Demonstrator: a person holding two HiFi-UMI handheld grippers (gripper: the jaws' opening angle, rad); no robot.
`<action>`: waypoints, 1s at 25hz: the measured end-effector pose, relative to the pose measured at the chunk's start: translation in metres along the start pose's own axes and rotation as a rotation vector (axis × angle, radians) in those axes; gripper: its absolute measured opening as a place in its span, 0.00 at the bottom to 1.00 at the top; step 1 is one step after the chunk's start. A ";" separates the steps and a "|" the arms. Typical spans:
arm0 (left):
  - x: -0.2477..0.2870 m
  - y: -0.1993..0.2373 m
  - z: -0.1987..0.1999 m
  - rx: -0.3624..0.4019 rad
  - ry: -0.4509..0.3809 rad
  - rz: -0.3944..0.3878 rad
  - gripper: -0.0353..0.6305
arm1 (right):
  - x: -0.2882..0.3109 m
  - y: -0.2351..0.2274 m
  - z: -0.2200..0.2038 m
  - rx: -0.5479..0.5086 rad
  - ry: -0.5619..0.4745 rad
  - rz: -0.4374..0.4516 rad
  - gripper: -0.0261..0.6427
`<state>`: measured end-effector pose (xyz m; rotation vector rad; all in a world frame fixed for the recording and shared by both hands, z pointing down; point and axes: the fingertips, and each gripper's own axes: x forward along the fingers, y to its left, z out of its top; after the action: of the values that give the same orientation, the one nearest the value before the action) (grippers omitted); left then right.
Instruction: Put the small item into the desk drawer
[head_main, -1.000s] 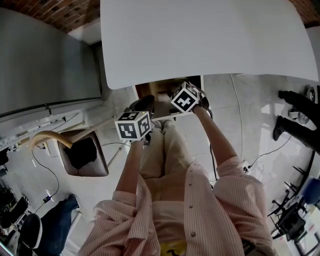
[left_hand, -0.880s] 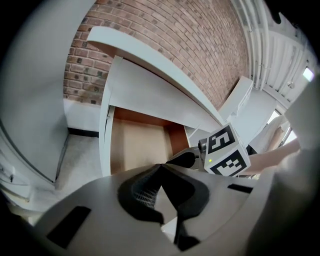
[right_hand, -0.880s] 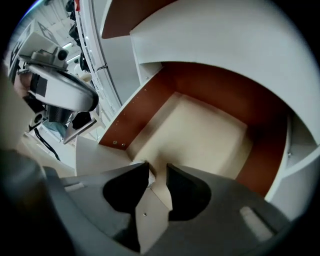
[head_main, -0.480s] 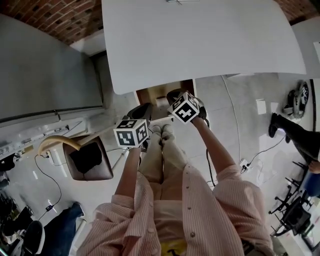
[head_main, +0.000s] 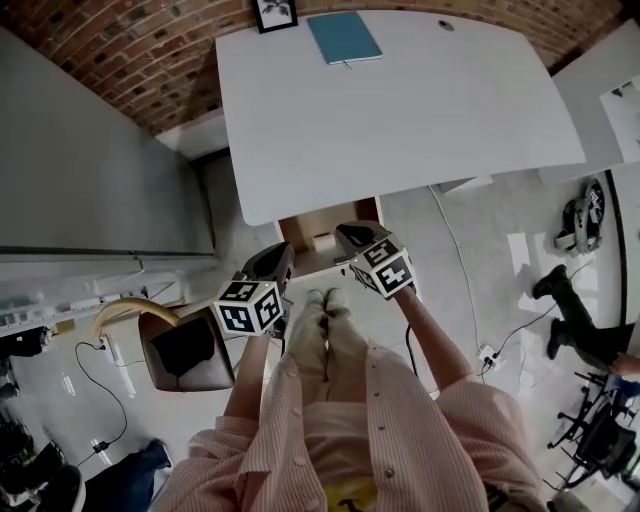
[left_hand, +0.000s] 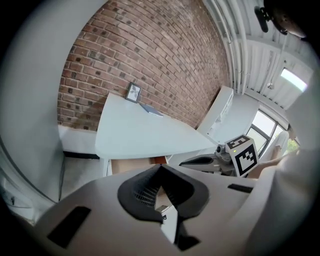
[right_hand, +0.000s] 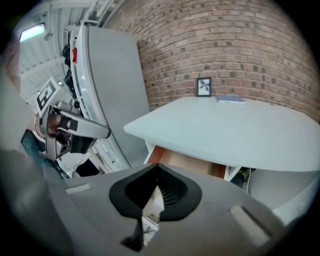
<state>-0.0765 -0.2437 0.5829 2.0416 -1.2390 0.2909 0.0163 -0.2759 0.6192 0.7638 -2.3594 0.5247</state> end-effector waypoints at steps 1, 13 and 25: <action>-0.005 -0.004 0.007 0.004 -0.019 -0.010 0.05 | -0.010 0.001 0.009 0.031 -0.041 -0.004 0.05; -0.069 -0.049 0.096 0.145 -0.254 -0.033 0.05 | -0.115 0.014 0.099 0.141 -0.389 -0.036 0.05; -0.115 -0.053 0.136 0.201 -0.386 0.035 0.05 | -0.187 0.003 0.155 0.174 -0.616 -0.135 0.05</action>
<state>-0.1140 -0.2430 0.4006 2.3255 -1.5288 0.0353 0.0727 -0.2806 0.3829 1.3060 -2.8090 0.4899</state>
